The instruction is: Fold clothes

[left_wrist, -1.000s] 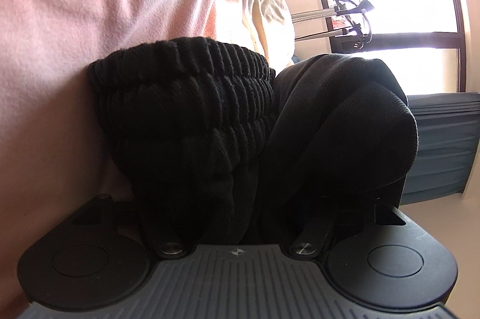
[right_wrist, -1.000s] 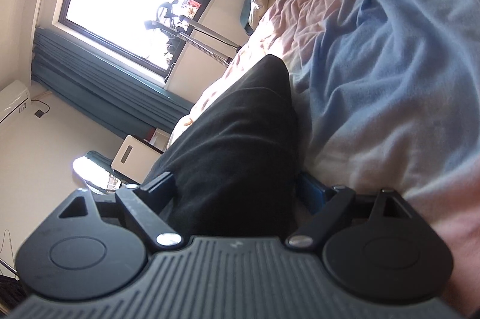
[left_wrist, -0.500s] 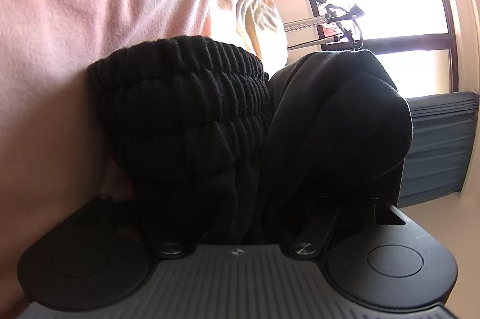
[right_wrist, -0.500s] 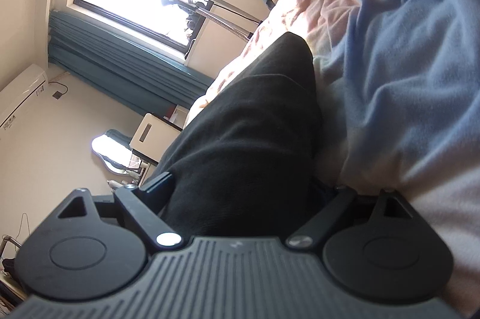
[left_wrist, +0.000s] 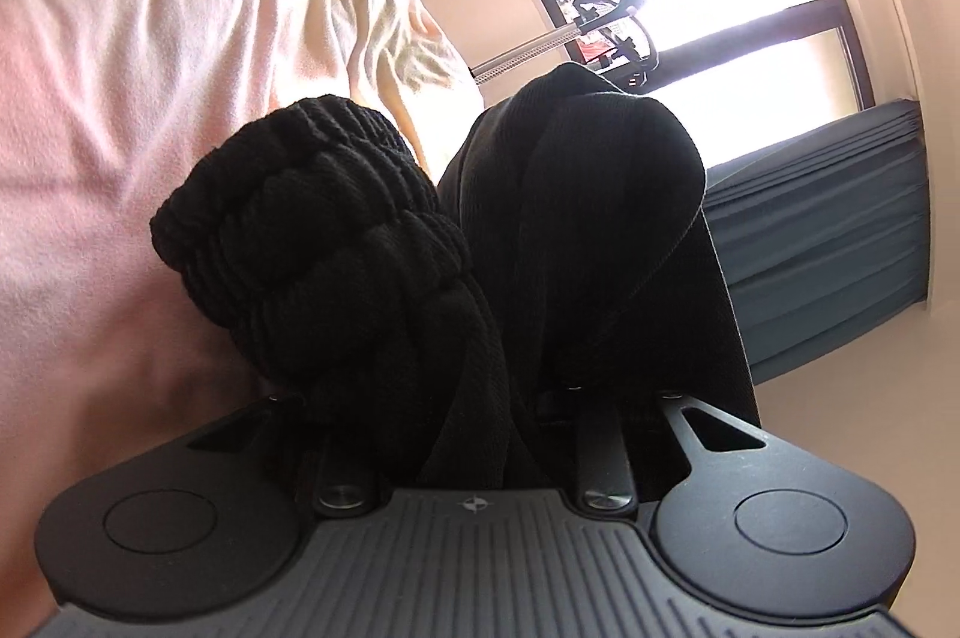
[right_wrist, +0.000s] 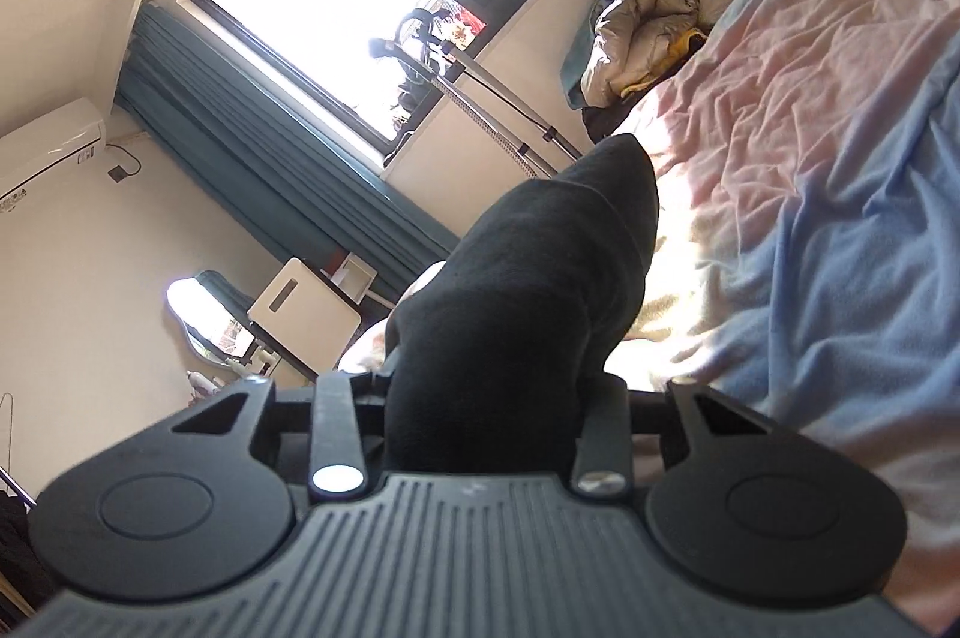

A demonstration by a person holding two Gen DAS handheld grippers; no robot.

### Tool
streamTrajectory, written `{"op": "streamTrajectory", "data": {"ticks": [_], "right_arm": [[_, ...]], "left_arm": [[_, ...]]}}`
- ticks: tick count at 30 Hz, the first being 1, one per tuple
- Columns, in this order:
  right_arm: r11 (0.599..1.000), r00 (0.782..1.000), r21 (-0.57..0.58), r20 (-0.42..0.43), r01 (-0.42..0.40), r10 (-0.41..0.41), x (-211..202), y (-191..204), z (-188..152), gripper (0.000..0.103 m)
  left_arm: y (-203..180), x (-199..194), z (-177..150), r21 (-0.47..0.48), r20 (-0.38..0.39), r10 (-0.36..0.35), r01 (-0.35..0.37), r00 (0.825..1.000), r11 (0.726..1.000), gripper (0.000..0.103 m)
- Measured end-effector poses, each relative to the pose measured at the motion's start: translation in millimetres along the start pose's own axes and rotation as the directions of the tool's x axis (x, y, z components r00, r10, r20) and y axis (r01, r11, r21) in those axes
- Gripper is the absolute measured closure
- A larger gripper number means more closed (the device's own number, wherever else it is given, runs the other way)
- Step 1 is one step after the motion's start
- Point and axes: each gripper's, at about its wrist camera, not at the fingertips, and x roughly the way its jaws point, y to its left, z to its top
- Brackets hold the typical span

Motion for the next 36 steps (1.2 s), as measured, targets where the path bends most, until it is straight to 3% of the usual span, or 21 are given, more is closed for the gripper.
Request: {"op": "streamTrajectory", "data": {"ticks": [6, 11, 15, 19, 25, 32, 36], "right_arm": [[0.997, 0.993, -0.069, 0.118, -0.018, 0.026, -50, 34, 39, 0.063], [0.993, 0.97, -0.114, 0.239, -0.013, 0.04, -106, 38, 92, 0.063], [0.988, 0.937, -0.15, 0.348, 0.029, 0.025, -152, 23, 137, 0.063], [0.992, 0.901, -0.097, 0.432, 0.085, -0.035, -186, -13, 175, 0.063], [0.987, 0.81, -0.008, 0.573, 0.159, -0.126, -228, -97, 209, 0.062], [0.963, 0.713, 0.114, 0.652, 0.245, -0.258, -239, -193, 214, 0.062], [0.942, 0.621, 0.241, 0.709, 0.232, -0.335, -241, -250, 191, 0.062]], "left_arm": [[-62, -6, -13, 0.019, -0.003, -0.092, 0.092, 0.996, 0.996, 0.072], [-126, 4, -42, 0.083, -0.031, -0.195, 0.197, 0.98, 0.977, 0.072], [-176, 43, -75, 0.1, -0.087, -0.275, 0.283, 0.958, 0.954, 0.072], [-220, 85, -121, 0.127, -0.156, -0.312, 0.332, 0.937, 0.935, 0.072], [-260, 166, -199, 0.127, -0.276, -0.325, 0.37, 0.904, 0.92, 0.072], [-266, 257, -273, 0.17, -0.386, -0.284, 0.371, 0.878, 0.913, 0.072], [-254, 300, -304, 0.208, -0.453, -0.259, 0.384, 0.853, 0.9, 0.072]]}}
